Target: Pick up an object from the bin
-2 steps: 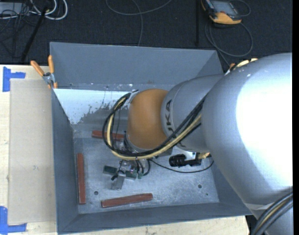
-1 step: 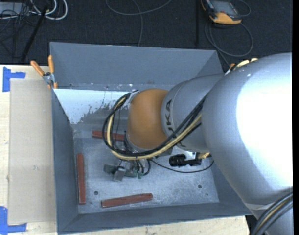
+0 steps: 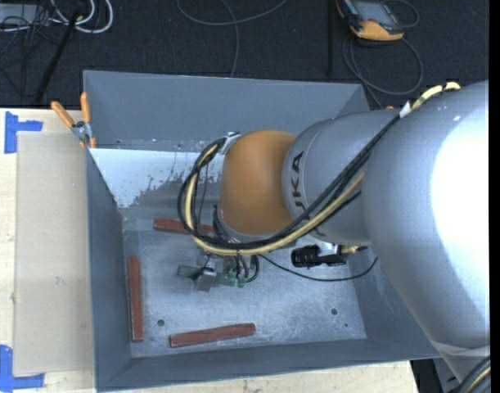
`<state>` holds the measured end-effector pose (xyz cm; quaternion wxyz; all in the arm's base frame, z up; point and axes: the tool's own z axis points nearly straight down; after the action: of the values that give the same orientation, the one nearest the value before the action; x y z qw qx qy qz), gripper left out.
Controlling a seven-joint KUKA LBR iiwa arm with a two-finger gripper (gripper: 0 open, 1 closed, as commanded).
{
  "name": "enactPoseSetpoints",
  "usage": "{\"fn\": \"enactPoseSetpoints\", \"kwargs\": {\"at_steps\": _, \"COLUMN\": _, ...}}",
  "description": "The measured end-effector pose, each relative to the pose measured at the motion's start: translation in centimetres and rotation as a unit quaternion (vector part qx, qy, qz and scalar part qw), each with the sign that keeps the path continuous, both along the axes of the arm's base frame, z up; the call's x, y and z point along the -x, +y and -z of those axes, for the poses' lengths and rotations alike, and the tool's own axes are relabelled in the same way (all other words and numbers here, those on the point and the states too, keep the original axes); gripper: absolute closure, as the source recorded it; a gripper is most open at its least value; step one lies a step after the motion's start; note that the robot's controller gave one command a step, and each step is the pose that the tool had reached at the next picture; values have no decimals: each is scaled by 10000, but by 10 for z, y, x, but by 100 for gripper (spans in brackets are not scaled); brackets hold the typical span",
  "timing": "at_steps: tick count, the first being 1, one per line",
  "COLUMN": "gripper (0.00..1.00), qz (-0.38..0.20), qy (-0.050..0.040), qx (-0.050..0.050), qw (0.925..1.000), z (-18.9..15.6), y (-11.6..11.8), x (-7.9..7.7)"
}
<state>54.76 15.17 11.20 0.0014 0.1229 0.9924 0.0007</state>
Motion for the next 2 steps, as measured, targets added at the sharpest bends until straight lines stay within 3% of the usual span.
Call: {"fn": "enactPoseSetpoints", "kwargs": {"at_steps": 2, "gripper": 100, "qz": -17, "qy": 9, "qx": 2, "qw": 10000, "z": -34, "y": -1, "x": -1}}
